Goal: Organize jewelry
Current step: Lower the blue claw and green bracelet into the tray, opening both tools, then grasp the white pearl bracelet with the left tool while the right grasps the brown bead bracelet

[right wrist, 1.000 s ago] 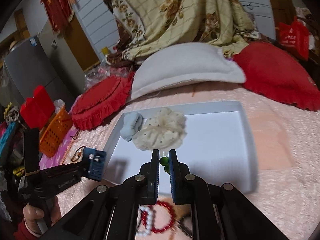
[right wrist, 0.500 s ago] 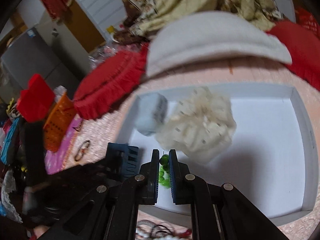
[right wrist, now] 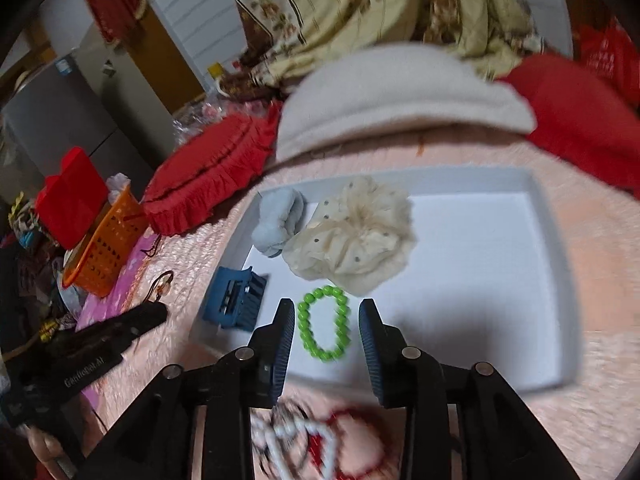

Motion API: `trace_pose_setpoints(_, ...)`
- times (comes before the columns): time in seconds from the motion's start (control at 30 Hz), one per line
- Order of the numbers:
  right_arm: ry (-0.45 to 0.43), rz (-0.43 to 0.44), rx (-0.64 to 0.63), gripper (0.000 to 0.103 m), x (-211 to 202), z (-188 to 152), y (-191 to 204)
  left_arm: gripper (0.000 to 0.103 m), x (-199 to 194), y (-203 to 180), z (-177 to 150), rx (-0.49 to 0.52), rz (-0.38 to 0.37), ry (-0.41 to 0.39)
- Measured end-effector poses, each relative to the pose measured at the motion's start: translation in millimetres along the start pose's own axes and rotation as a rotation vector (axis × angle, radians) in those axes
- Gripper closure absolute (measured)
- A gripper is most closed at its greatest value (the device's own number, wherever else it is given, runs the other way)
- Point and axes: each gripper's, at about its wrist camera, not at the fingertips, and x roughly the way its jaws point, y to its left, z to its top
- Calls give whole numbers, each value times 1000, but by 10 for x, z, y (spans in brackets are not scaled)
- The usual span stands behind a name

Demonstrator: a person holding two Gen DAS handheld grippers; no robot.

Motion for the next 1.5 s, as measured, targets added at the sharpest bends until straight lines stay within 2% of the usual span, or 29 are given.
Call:
trace_pose_setpoints(0.13,-123,-152,-82,69,-479,-364,-111,72,-133,-86,-285,63,0,1)
trace_pose_setpoints(0.2,-113,-186,-52,69,-569,-573,-292,72,-85,-154,-416,89,-22,28)
trace_pose_setpoints(0.3,-31,-158,58,69,-544,-815,-622,72,81,-321,-608,122,-58,105)
trace_pose_setpoints(0.37,8,-147,101,69,-523,-963,-773,72,137,-432,-678,149,-83,128)
trace_pose_setpoints(0.57,15,-136,131,69,-553,-1173,-906,72,381,-798,-691,325,-92,151)
trace_pose_setpoints(0.7,10,-118,140,69,-539,-1184,-907,72,547,-869,-665,369,-140,180)
trace_pose_setpoints(0.77,13,-111,141,69,-522,-1183,-903,80,567,-876,-649,365,-175,210)
trace_pose_setpoints(0.8,15,-110,141,69,-503,-1177,-894,93,577,-872,-645,356,-192,224)
trace_pose_setpoints(0.9,18,-106,150,69,-471,-1182,-895,95,527,-864,-673,340,-205,234)
trace_pose_setpoints(0.97,24,-105,155,69,-455,-1192,-891,95,441,-819,-690,301,-256,241)
trace_pose_setpoints(1.17,17,-112,144,69,-497,-1175,-869,95,-77,-553,-690,195,-319,165)
trace_pose_setpoints(1.4,21,-97,135,69,-486,-1085,-837,95,-658,-195,-727,89,-325,74)
trace_pose_setpoints(1.5,39,-99,116,69,-428,-1037,-801,95,-716,-119,-783,78,-283,59)
